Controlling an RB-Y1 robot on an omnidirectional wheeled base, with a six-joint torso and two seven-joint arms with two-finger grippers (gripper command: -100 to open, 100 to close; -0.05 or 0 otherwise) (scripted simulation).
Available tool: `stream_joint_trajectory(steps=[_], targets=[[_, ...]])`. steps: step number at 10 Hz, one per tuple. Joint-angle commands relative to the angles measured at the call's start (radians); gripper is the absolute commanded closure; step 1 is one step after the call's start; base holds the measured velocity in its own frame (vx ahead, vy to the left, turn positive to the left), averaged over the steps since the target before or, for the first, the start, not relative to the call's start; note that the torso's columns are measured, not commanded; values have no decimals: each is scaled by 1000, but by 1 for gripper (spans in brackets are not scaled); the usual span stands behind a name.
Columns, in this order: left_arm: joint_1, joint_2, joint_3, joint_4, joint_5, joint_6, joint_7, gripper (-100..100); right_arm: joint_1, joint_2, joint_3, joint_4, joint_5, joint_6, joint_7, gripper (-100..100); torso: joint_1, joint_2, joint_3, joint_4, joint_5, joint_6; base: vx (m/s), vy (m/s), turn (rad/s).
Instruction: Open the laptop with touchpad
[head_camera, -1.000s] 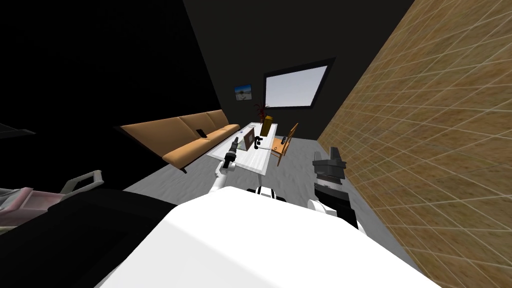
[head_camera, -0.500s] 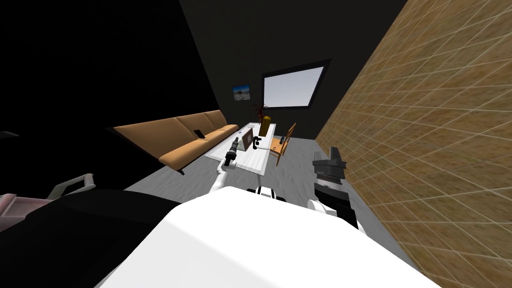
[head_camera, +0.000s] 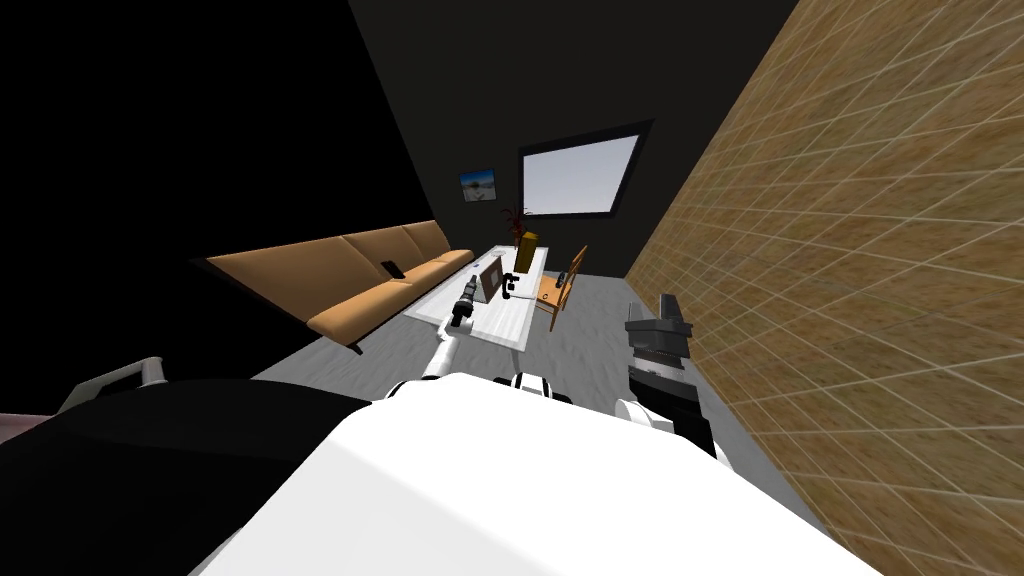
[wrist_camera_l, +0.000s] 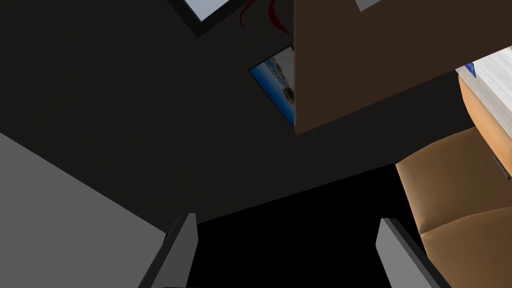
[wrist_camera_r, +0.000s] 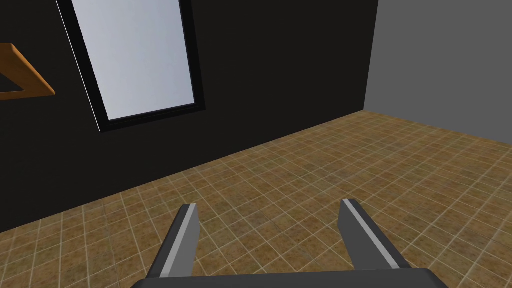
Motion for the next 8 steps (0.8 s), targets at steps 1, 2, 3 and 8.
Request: stream_joint_trajectory(steps=[1,2,3,8], targets=[[-33,2,17,57,-7,9,-8,-100,0,0,0,0,0,0,0,0,0,0,0,0,0,0,7,-7,-24],[-61,5,32,96,-12,15,-14,-100,0,0,0,0,0,0,0,0,0,0,0,0,0,0,5,-8,-43],[-89,8,46,127,-16,21,-20,-100,0,0,0,0,0,0,0,0,0,0,0,0,0,0,10,-14,-73],[-163,23,84,249,-30,37,-37,-100,0,0,0,0,0,0,0,0,0,0,0,0,0,0,7,-12,-38]])
